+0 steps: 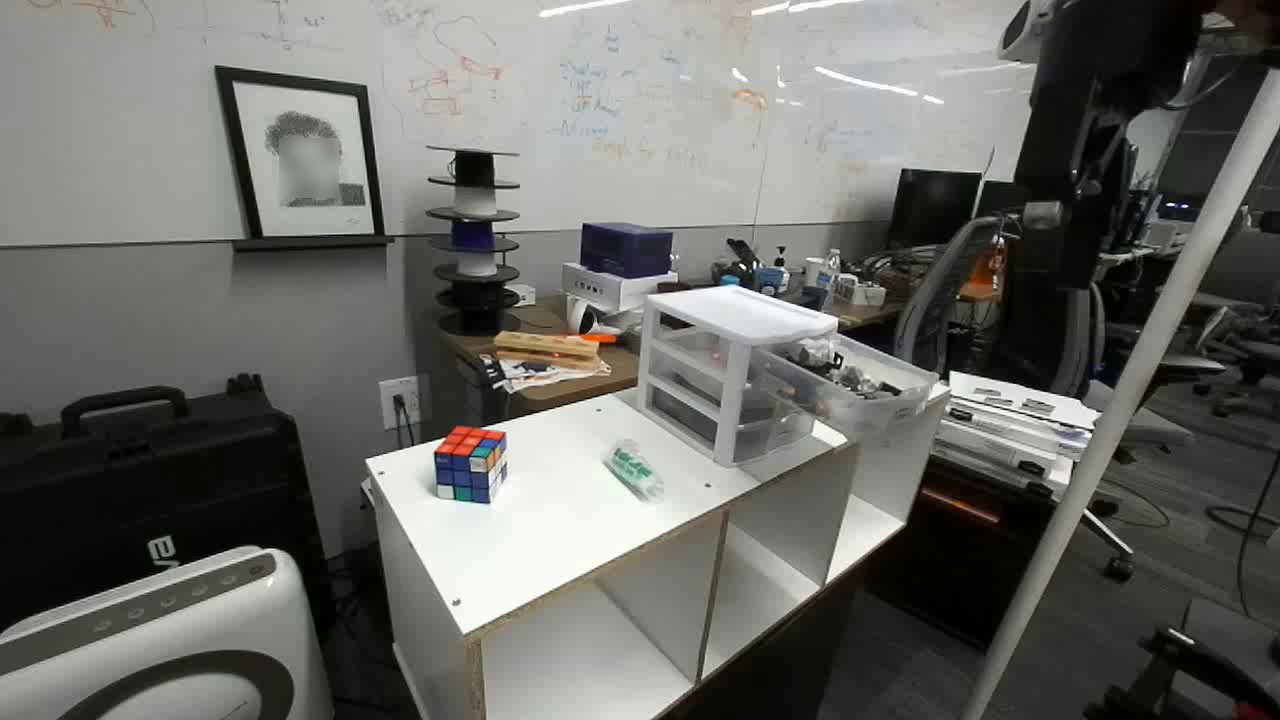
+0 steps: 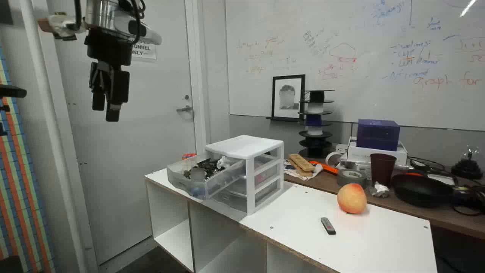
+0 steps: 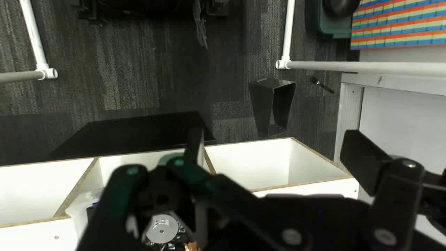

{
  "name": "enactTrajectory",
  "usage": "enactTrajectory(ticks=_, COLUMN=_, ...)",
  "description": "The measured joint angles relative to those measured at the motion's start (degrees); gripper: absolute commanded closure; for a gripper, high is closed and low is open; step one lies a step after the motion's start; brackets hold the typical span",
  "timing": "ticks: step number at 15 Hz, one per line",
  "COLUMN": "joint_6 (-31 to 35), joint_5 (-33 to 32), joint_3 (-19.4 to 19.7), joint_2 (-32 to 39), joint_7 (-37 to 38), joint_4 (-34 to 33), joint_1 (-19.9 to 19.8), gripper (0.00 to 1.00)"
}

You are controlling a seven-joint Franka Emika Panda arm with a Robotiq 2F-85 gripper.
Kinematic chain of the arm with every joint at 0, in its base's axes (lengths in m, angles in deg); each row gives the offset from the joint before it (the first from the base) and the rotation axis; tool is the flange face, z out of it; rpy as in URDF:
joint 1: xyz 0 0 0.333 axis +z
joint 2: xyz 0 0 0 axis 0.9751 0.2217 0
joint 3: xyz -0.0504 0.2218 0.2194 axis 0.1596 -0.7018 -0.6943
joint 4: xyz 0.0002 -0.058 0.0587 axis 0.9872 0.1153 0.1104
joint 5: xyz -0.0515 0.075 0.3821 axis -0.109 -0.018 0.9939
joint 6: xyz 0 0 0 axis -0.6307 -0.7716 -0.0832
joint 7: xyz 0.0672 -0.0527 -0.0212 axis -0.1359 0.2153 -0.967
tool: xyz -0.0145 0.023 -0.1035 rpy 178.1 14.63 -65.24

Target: Pick up the plastic and the white object and put them inside the drawer.

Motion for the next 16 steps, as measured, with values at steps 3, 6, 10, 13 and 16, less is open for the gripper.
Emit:
enactTrajectory(ticks=3, joint_6=0.1, joint_5=0.0, joint_3=0.0, joint_2=-0.1, joint_7=0.0, joint_4=-0.6, joint_1=0.0, gripper=0.00)
enactTrajectory(ticks=6, joint_6=0.1, joint_5=0.0, joint_3=0.0, joint_2=-0.1, joint_7=0.0, joint_4=-0.7, joint_1=0.0, gripper=0.00)
enactTrajectory(ticks=10, joint_6=0.1, joint_5=0.0, joint_3=0.0, joint_2=-0.1, joint_7=0.0, joint_4=-0.7, joint_1=0.0, gripper=0.00)
enactTrajectory(ticks=13, joint_6=0.1, joint_5=0.0, joint_3=0.0, joint_2=-0.1, joint_7=0.0, joint_4=-0.7, joint_1=0.0, gripper=0.00)
enactTrajectory(ticks=16, joint_6=0.0, joint_5=0.0, joint_3=0.0, joint_2=-0.1, joint_7=0.0, joint_4=-0.6, joint_1=-0.1, gripper=0.00)
